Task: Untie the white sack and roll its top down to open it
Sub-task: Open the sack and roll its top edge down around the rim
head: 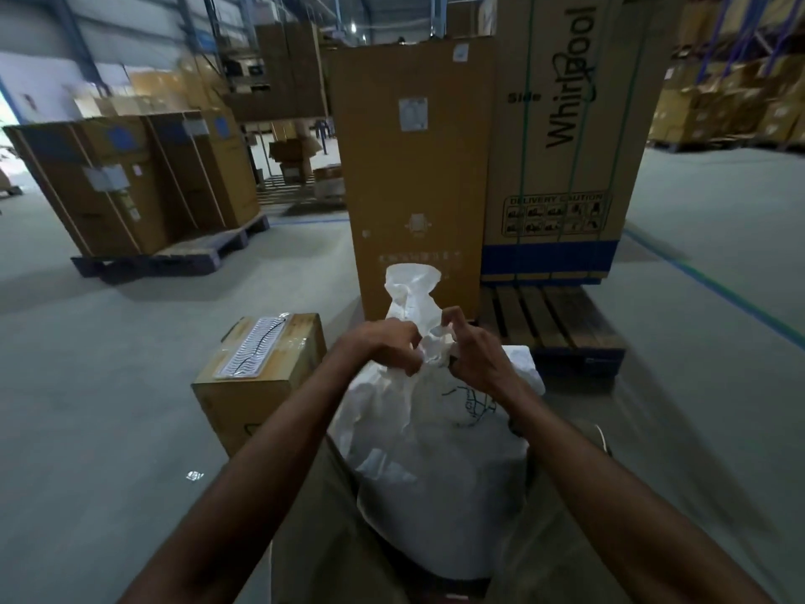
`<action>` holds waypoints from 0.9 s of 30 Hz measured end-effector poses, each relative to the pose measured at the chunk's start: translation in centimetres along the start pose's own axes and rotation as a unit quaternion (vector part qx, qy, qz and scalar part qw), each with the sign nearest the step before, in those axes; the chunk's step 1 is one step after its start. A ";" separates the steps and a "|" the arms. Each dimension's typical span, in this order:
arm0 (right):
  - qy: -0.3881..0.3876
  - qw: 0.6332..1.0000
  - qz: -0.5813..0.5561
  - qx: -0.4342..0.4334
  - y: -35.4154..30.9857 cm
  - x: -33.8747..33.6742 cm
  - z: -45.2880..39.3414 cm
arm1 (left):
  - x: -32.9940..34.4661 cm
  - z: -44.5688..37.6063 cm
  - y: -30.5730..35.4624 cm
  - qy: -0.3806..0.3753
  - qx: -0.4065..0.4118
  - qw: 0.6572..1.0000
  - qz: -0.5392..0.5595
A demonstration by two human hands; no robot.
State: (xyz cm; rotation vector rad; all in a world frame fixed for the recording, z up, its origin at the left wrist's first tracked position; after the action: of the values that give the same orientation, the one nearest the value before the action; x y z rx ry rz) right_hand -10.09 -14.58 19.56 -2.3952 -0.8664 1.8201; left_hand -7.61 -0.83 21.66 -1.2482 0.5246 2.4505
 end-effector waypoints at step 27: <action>-0.138 0.968 -0.160 0.134 4.4 8.7 -5.3 | -0.1 -4.6 -10.4 0.281 -0.135 0.946 0.091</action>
State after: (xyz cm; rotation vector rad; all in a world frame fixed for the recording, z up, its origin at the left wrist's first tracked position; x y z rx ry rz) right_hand -2.01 -12.92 12.06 -1.7565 -0.8943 2.0103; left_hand 0.43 6.09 17.48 -2.1259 0.4659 2.3446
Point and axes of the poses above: each hand's wrist, its own z-axis away from the middle knuckle, its own x-axis out of the palm, y = z × x, the point moved 8 cm from there along -z, towards the middle knuckle, and after that the axes turned 15 degrees about -y, right-handed, at the moved point
